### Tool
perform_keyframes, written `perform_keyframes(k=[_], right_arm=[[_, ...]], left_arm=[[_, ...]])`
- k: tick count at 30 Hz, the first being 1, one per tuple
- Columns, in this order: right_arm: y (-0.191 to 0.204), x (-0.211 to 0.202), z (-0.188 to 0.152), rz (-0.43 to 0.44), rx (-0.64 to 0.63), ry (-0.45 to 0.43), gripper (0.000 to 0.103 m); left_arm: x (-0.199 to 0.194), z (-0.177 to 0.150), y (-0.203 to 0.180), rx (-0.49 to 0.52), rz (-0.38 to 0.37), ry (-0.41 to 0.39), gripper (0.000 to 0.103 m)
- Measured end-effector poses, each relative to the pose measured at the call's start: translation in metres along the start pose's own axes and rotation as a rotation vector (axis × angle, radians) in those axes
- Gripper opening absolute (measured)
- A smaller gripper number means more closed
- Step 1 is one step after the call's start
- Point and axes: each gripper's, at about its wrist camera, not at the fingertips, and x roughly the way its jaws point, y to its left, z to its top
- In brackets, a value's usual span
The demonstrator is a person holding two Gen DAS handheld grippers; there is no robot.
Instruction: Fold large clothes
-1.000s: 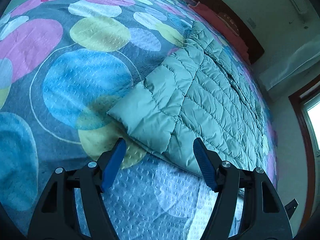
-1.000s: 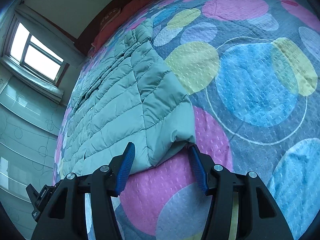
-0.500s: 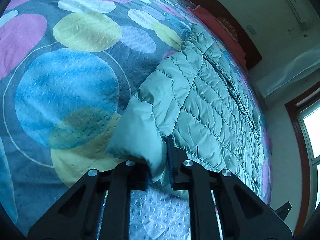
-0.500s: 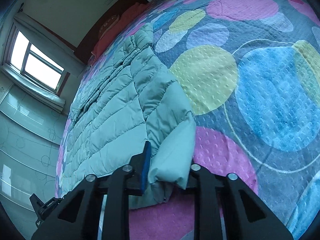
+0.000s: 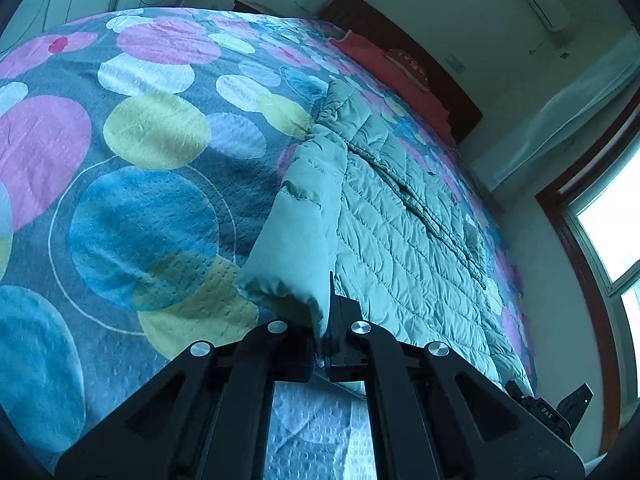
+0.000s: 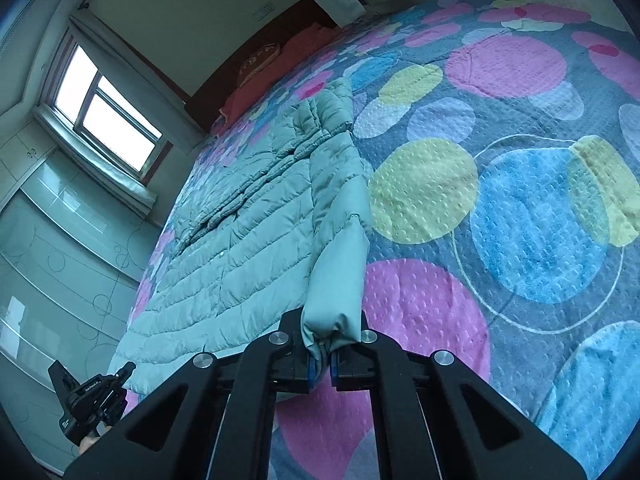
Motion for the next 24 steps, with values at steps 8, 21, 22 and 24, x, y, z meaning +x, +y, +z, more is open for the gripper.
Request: perform_keyframes(k=[8, 21, 22, 24], right_arm=[[0.016, -0.032, 0.007, 0.075, -0.032, -0.037, 0.004], [0.051, 0.023, 0.098, 0.112, -0.067, -0.112, 0.004], [0.055, 0.032, 0.108, 0.111, -0.068, -0.116, 0.004], [0.062, 0.049, 0.128, 0.100, -0.078, -0.127, 0.004]], left_arm=[[-0.036, 0.004, -0.013, 0.042, -0.048, -0.019, 0.002], [0.026, 0.102, -0.061, 0.111, -0.068, -0.085, 0.002], [0.035, 0.113, -0.066, 0.123, -0.064, -0.093, 0.002], [0.054, 0.133, -0.078, 0.141, -0.052, -0.103, 0.002]])
